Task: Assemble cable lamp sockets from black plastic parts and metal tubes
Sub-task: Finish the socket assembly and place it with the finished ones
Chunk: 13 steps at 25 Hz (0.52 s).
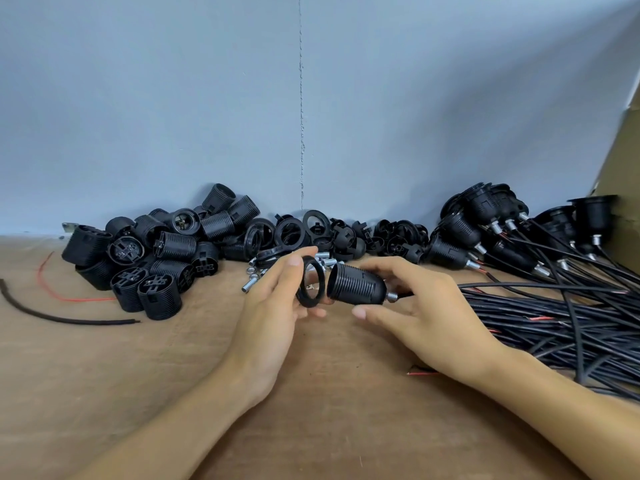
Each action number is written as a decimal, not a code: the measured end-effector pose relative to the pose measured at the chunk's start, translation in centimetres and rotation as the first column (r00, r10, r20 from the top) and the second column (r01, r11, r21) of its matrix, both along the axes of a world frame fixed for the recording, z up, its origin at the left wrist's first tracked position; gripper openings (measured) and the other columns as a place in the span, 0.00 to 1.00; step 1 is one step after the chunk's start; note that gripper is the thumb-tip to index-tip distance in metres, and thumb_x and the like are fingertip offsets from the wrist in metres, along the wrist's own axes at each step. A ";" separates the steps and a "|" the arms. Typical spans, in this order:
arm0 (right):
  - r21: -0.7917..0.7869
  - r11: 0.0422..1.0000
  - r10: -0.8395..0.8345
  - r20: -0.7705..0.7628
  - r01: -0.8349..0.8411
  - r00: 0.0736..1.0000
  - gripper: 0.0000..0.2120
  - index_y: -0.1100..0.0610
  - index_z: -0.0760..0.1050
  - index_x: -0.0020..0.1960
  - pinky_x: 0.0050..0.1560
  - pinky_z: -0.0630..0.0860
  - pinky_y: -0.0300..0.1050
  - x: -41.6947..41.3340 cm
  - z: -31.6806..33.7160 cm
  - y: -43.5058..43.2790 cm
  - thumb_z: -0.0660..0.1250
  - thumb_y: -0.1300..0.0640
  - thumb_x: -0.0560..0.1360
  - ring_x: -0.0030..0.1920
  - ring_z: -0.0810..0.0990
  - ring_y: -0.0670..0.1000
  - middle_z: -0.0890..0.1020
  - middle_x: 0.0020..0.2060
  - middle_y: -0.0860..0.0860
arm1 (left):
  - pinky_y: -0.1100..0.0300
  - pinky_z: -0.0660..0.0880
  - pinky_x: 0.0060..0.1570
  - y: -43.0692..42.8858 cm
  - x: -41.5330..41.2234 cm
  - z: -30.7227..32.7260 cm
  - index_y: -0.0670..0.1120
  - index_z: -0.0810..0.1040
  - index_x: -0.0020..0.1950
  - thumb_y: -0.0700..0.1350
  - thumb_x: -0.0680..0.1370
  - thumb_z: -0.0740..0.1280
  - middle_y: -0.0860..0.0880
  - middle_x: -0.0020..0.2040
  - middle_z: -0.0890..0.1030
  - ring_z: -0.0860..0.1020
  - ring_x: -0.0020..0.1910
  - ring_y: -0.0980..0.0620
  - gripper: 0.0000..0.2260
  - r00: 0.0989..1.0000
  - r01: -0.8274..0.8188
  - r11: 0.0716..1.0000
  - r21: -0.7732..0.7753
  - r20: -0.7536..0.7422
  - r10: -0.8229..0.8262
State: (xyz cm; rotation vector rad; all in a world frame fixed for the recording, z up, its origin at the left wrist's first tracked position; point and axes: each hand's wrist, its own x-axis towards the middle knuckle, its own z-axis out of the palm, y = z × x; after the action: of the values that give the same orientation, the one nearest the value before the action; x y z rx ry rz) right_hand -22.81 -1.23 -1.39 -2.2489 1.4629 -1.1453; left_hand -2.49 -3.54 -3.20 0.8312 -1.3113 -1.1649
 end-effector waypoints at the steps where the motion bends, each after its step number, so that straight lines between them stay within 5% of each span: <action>1: -0.025 1.000 0.005 -0.009 -0.005 1.000 0.23 0.46 0.77 0.65 0.60 0.74 0.39 0.1 0.0 0.1 0.76 0.46 0.72 0.57 0.80 0.42 0.83 0.56 0.38 | 0.52 0.80 0.48 0.0 0.1 0.0 0.55 0.84 0.57 0.54 0.82 0.60 0.46 0.55 0.86 0.84 0.50 0.50 0.14 0.998 0.048 0.998 0.032 -0.039 -0.047; 5: -0.122 0.992 0.019 -0.116 -0.034 0.993 0.23 0.50 0.78 0.66 0.59 0.70 0.30 0.3 0.2 0.5 0.75 0.46 0.73 0.57 0.79 0.39 0.81 0.57 0.40 | 0.56 0.81 0.55 0.1 -0.1 -0.1 0.52 0.85 0.57 0.54 0.74 0.68 0.44 0.57 0.85 0.83 0.59 0.47 0.15 0.990 0.102 0.991 0.081 -0.101 -0.093; 9: -0.132 0.991 0.020 -0.110 -0.035 0.994 0.23 0.51 0.79 0.65 0.60 0.71 0.34 0.2 0.0 0.4 0.76 0.48 0.73 0.56 0.79 0.43 0.82 0.56 0.42 | 0.51 0.77 0.62 0.4 0.0 0.0 0.53 0.85 0.57 0.53 0.73 0.76 0.52 0.55 0.86 0.83 0.57 0.55 0.13 0.998 0.058 0.995 0.080 -0.035 -0.055; 13: -0.103 0.994 0.035 -0.097 -0.045 0.995 0.23 0.50 0.78 0.66 0.61 0.71 0.35 0.2 0.1 0.4 0.74 0.47 0.73 0.58 0.78 0.41 0.81 0.57 0.42 | 0.50 0.77 0.64 0.4 0.3 -0.1 0.56 0.82 0.62 0.52 0.70 0.74 0.55 0.52 0.86 0.84 0.55 0.57 0.20 0.999 0.038 0.998 0.056 0.013 -0.038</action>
State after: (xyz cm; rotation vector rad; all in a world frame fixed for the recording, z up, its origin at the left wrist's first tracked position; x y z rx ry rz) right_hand -22.64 -0.79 -1.30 -2.4242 1.4152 -1.1426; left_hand -2.23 -3.15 -3.26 0.8591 -1.3161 -1.2321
